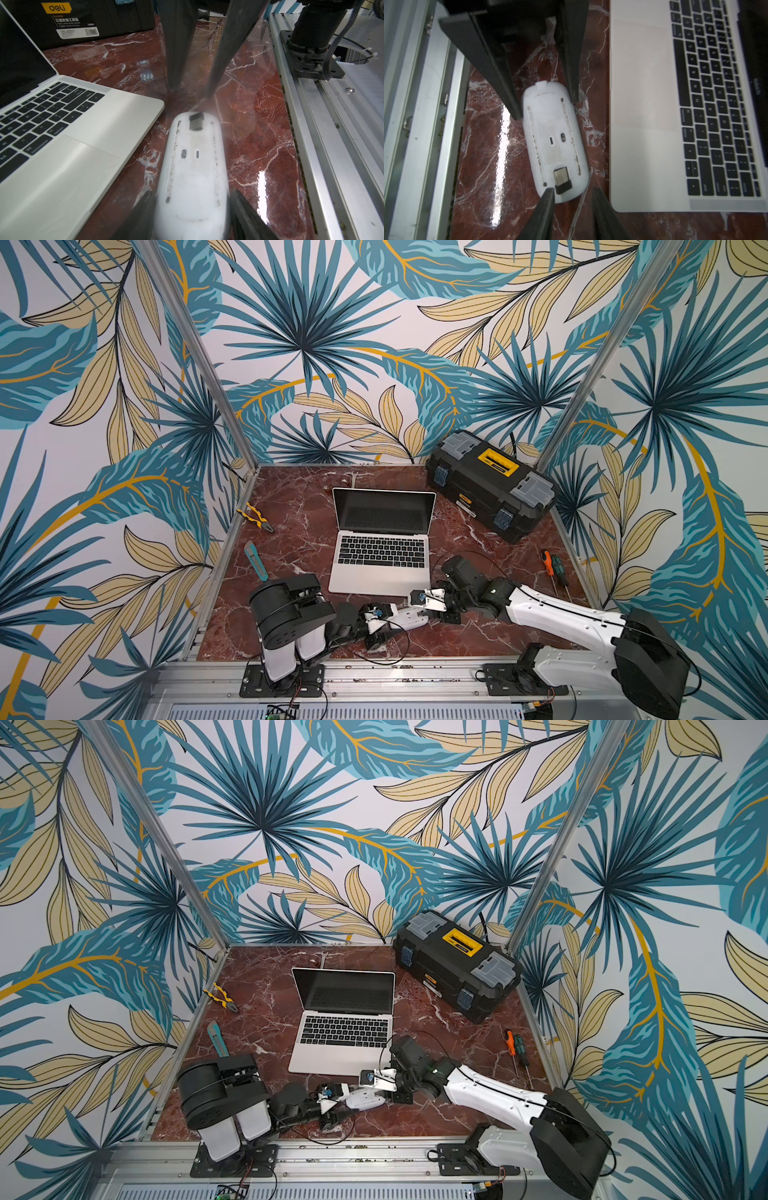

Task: Remove the wireless mouse receiver from the laptop
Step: Insert the USB plug into the mouse.

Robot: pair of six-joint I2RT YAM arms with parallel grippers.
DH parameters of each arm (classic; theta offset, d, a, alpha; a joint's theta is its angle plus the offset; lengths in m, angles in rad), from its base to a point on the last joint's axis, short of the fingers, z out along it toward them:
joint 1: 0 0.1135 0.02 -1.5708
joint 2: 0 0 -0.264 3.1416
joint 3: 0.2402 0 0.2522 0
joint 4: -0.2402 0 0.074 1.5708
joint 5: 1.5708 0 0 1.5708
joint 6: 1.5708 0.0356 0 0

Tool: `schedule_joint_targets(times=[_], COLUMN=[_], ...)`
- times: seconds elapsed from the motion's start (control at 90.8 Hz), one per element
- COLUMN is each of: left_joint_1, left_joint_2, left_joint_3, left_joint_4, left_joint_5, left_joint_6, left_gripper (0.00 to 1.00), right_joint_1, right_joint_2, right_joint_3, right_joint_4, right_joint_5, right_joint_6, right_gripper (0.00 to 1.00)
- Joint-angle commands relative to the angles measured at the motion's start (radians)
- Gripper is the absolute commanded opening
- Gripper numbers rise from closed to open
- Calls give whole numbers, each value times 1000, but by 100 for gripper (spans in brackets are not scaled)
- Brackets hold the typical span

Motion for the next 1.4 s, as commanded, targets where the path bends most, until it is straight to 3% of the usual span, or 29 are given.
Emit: schedule_joint_targets(times=[0.0, 0.132, 0.286, 0.496, 0.573, 0.738, 1.388], left_joint_1=[6, 6, 8, 8, 8, 8, 9], left_joint_2=[10, 9, 9, 7, 7, 3, 2], left_joint_3=[-5, -4, -3, -4, -4, 1, 3], left_joint_4=[13, 13, 13, 13, 12, 0, -2], left_joint_5=[10, 10, 12, 11, 11, 15, 17], left_joint_6=[-8, -10, -10, -11, -10, -11, -11], left_gripper=[48, 48, 48, 48, 48, 48, 47], right_joint_1=[2, -2, -1, 0, 2, 2, 19], right_joint_2=[-82, -127, -86, -17, -17, -24, 80], right_joint_3=[-13, -46, -15, -4, -20, -44, -79], right_joint_4=[75, 193, 131, -9, 1, -3, 2], right_joint_5=[-9, 116, 171, 106, 62, 110, 44], right_joint_6=[121, 454, 829, 1118, 1170, 1252, 1242], right_gripper=[38, 40, 40, 39, 40, 42, 46])
